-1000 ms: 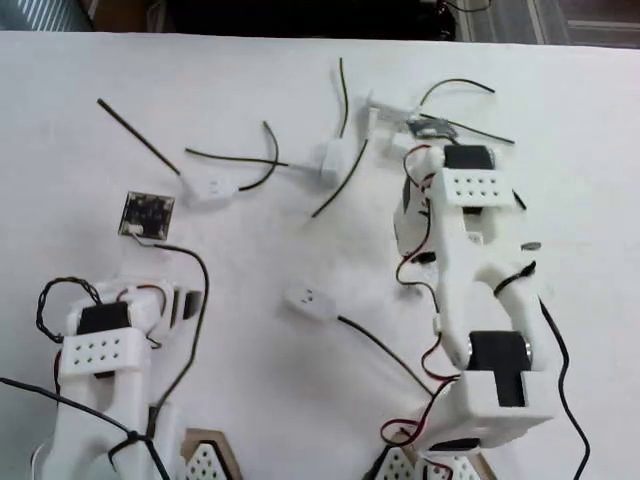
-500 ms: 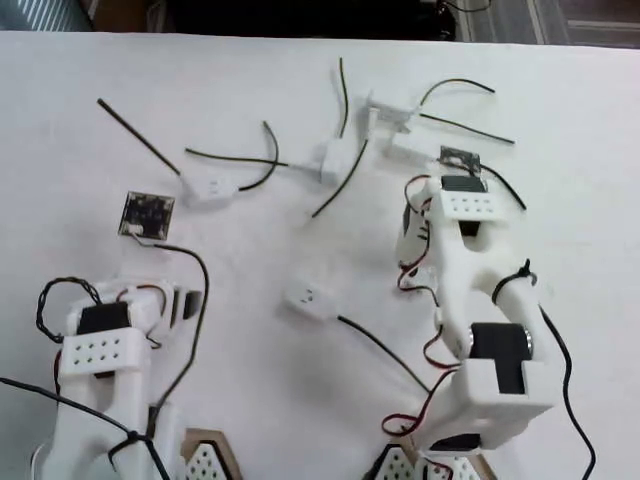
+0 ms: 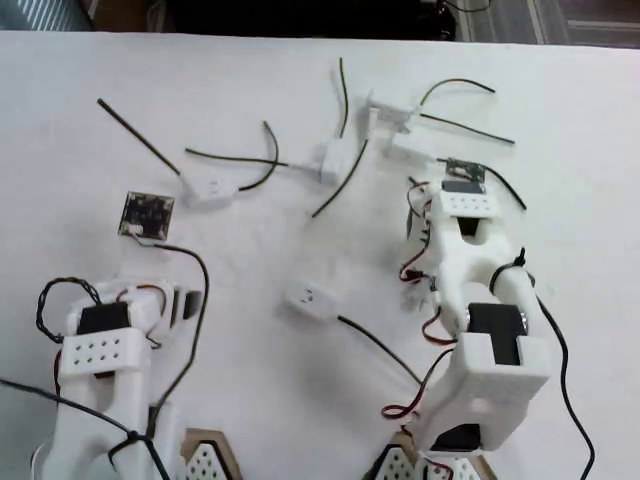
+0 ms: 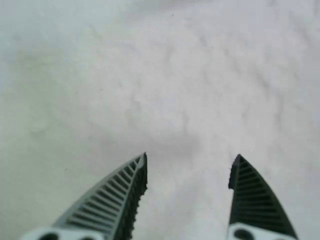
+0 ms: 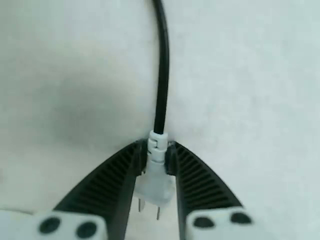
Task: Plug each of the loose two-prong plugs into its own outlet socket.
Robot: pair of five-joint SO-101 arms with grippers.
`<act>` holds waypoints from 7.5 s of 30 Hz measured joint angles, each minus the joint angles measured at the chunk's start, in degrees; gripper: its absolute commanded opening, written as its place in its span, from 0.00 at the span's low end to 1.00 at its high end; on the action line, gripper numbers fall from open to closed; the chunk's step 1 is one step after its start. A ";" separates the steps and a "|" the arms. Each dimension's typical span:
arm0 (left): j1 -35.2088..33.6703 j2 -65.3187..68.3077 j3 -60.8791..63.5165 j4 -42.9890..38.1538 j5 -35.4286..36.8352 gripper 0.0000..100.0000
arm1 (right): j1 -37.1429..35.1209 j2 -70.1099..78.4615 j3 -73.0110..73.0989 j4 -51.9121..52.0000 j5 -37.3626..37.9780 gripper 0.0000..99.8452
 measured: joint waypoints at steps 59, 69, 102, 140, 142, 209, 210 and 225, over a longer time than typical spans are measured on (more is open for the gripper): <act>0.00 0.00 0.00 0.00 -2.46 0.27 | -5.10 8.79 -13.54 9.49 22.95 0.02; 0.00 0.00 0.00 0.00 -2.46 0.27 | -7.91 9.58 -18.29 15.03 22.95 0.02; 0.00 0.00 0.18 0.00 -2.46 0.27 | -10.81 12.57 -18.64 15.65 20.48 0.02; 10.55 0.00 -18.02 3.52 13.63 0.27 | -36.13 -51.16 13.27 -3.78 20.66 0.02; 12.40 0.00 -19.52 3.52 13.71 0.27 | -38.07 -53.89 16.97 -7.12 20.66 0.02; 35.43 25.41 -35.08 19.87 -6.24 0.31 | 4.13 -59.78 37.19 -42.55 -1.49 0.02; 36.13 28.40 -36.57 19.87 -9.93 0.31 | 4.31 -59.78 37.19 -42.55 -1.49 0.02; 39.82 52.92 -53.63 19.78 -42.64 0.31 | 6.68 -59.78 37.19 -42.81 -1.49 0.02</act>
